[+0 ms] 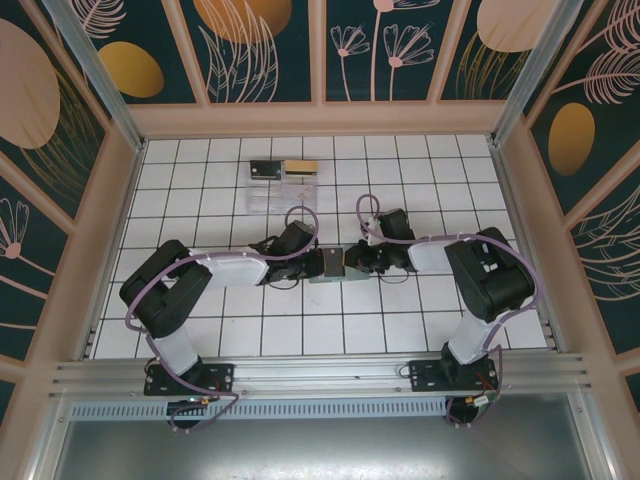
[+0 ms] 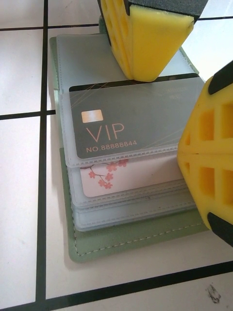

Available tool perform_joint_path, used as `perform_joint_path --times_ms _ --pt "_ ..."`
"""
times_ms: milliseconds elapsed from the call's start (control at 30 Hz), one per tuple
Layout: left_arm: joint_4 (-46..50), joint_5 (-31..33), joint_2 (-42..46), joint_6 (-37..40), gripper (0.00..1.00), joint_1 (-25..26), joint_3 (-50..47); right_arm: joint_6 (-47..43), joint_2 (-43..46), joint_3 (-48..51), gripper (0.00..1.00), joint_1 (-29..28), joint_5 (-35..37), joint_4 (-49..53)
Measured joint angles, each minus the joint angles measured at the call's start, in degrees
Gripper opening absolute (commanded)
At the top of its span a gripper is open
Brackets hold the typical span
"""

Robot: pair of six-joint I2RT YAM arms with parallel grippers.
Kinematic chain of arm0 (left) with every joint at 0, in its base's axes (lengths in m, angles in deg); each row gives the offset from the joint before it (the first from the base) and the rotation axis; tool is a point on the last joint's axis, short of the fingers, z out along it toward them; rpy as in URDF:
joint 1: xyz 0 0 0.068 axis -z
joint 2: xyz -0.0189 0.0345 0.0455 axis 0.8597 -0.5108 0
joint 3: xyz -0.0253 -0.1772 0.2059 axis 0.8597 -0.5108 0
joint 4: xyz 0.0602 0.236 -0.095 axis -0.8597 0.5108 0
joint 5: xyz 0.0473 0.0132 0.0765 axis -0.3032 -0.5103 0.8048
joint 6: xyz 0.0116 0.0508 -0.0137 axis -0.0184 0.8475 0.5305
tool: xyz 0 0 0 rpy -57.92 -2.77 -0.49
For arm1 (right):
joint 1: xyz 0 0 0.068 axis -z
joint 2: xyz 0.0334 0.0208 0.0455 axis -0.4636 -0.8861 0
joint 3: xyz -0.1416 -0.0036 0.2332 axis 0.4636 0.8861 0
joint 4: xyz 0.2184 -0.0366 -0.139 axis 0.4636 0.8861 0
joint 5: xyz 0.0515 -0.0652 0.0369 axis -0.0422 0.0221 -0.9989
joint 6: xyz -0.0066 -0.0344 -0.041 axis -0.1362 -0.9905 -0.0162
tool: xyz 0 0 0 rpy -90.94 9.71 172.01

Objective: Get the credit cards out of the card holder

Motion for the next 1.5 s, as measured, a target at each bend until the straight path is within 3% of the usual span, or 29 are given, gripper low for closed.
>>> perform_joint_path --times_ms 233,533,1500 --pt "0.1 0.5 0.0 0.0 0.02 0.0 0.0 0.0 -0.1 -0.2 0.15 0.0 -0.5 0.0" --pt "0.2 0.6 0.0 0.0 0.0 0.0 0.0 0.0 -0.1 -0.2 0.0 0.0 -0.8 -0.1" --pt "0.3 0.8 0.0 0.2 0.03 0.0 0.0 -0.7 1.8 2.1 0.02 4.5 -2.1 0.6"
